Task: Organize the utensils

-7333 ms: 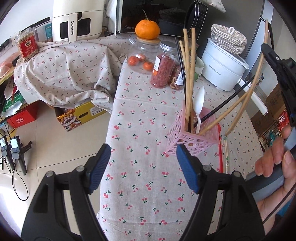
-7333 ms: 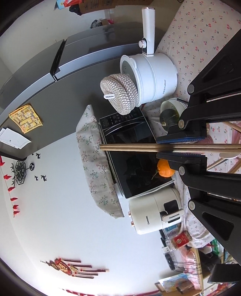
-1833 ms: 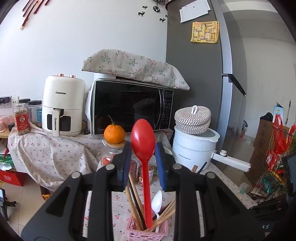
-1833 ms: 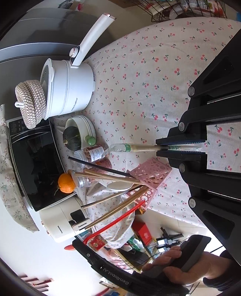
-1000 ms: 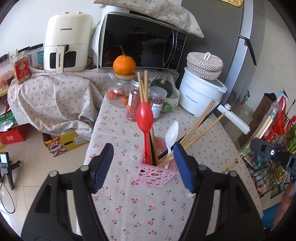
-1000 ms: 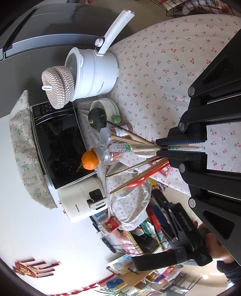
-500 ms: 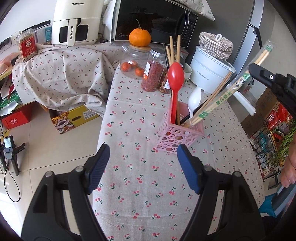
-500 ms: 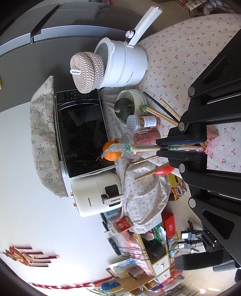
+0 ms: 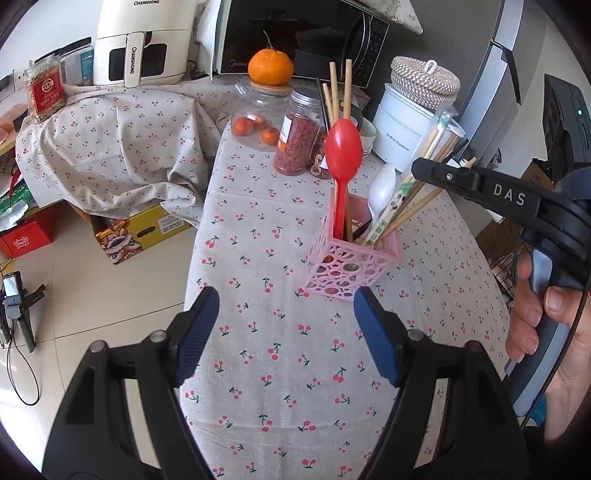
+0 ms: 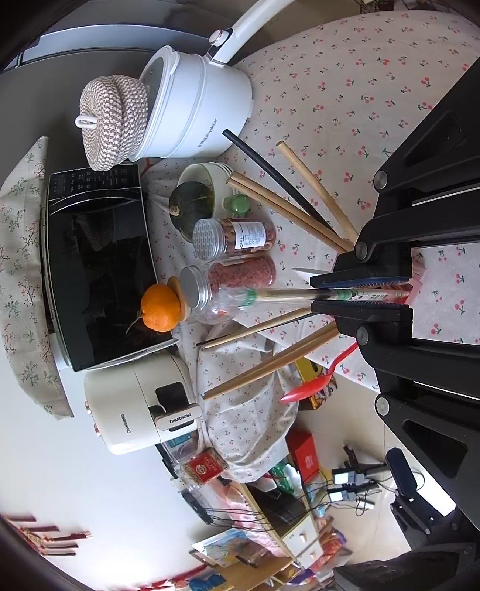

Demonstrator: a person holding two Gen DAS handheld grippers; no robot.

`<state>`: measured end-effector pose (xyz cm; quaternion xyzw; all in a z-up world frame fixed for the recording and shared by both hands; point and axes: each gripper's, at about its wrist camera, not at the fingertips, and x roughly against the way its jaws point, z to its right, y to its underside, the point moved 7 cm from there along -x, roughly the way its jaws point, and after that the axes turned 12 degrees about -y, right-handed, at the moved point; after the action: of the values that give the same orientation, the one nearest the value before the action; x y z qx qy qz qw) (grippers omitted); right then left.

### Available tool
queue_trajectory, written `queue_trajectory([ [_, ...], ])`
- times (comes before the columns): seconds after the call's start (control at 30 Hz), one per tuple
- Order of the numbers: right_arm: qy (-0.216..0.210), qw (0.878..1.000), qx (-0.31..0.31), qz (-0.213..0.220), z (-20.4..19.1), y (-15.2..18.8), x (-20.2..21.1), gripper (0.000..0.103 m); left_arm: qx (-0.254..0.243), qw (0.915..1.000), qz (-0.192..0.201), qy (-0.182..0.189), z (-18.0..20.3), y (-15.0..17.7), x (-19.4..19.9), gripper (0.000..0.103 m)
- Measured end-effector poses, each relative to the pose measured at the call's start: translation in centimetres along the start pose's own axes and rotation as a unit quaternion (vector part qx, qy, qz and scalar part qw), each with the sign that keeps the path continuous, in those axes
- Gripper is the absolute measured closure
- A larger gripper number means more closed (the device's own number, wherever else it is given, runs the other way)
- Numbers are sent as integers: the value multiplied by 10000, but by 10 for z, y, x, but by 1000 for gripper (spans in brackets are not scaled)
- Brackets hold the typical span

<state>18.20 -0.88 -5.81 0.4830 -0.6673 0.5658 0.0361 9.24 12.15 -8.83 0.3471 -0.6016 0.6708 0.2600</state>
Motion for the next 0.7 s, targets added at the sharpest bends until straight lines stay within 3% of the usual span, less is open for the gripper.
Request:
queue_trajectory([
  [0.03,-28,10000,6,46,0,-1,3,89,3,10000,-3,-9,0,0,0,27],
  [0.17,-110,9985,249,465,-11,-11,31,53,10,10000,-11,-64,3,-1,1,23],
  [0.2,-118,9978,314,577,-14,-13,40,48,13,10000,-13,-68,5,-1,2,23],
  [0.37,-24,9959,474,774,-21,-10,83,29,35,10000,-2,-50,18,-3,10,18],
  [0.53,433,9953,410,766,-3,8,126,14,61,9997,127,-174,36,-3,28,1],
  [0.6,623,9943,271,815,11,18,144,2,14,9994,231,-269,46,-2,36,1],
  [0.7,970,9914,130,872,31,35,170,0,-110,9988,330,-353,62,5,48,1],
])
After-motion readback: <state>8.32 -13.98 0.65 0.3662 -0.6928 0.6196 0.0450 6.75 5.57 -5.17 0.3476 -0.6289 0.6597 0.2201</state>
